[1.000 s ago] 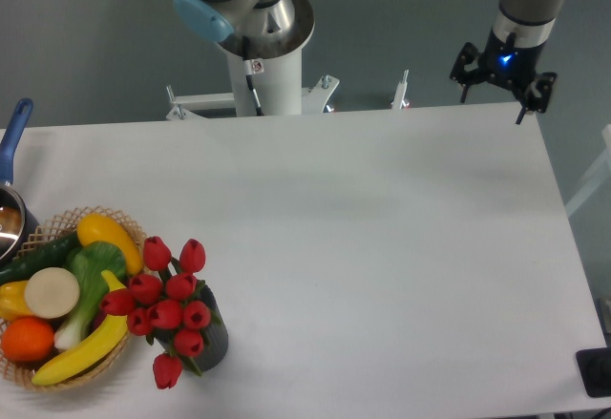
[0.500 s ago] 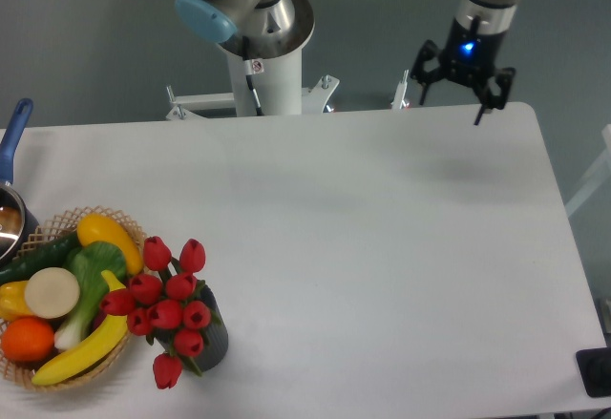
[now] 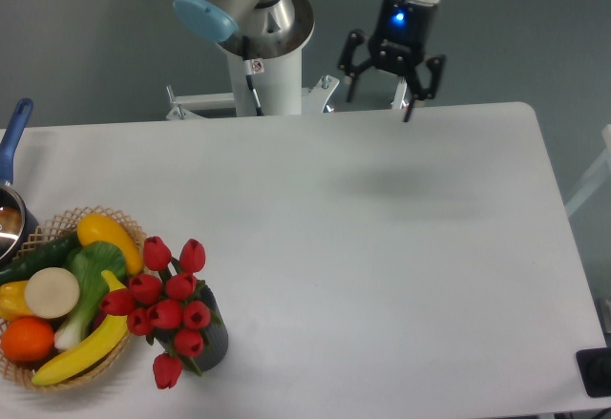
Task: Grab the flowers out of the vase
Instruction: 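Move the open gripper from its start pose toward the tulip vase, then lower the open gripper down to the red tulip stems above the vase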
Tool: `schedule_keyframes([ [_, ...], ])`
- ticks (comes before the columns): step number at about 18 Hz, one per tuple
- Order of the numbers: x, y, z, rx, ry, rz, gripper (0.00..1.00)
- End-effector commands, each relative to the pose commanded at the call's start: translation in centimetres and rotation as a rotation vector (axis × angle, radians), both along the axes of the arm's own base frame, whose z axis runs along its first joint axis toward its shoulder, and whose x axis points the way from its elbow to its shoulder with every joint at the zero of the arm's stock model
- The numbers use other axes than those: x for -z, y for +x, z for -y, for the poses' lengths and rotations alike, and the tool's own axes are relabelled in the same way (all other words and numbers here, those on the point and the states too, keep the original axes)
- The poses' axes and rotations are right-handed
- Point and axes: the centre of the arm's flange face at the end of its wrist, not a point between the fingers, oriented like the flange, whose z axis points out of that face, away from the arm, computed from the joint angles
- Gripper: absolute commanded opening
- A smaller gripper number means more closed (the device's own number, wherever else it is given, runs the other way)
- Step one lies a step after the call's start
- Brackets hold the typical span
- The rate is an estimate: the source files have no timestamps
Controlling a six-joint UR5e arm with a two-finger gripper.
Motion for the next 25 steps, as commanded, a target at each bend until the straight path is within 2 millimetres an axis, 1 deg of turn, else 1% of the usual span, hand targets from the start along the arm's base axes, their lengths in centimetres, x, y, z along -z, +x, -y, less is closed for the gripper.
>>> schedule_keyframes([
  [2, -0.2, 1.3, -2.2, 0.04, 0.07, 0.053, 1.0],
  [3, 0.2, 1.4, -2.9, 0.058, 0.109, 0.083, 1.0],
  [4, 0.9, 1.0, -3.9, 0.077, 0.153, 0.123, 1.0],
  [5, 1.5, 0.4, -5.3, 0.105, 0.205, 0.148, 1.0],
  [6, 2.3, -0.2, -7.2, 0.144, 0.242, 0.165, 1.0],
  [9, 4.0, -2.4, -13.0, 0.242, 0.254, 0.163, 1.0],
  [11, 4.2, -4.0, -15.9, 0.256, 0.244, 0.195, 1.0],
  [13, 5.0, -5.3, -18.6, 0.267, 0.23, 0.226, 1.0],
  [14, 5.4, -5.8, -19.5, 0.276, 0.228, 0.226, 1.0],
  [15, 5.8, -6.1, -20.0, 0.281, 0.228, 0.224, 1.0],
  [17, 7.2, -5.5, -21.0, 0.301, 0.227, 0.225, 1.0],
  [20, 8.4, -4.9, -21.9, 0.32, 0.226, 0.224, 1.0],
  [22, 8.9, -4.8, -22.4, 0.328, 0.228, 0.224, 1.0],
  [25, 9.2, -3.5, -23.8, 0.358, 0.227, 0.223, 1.0],
])
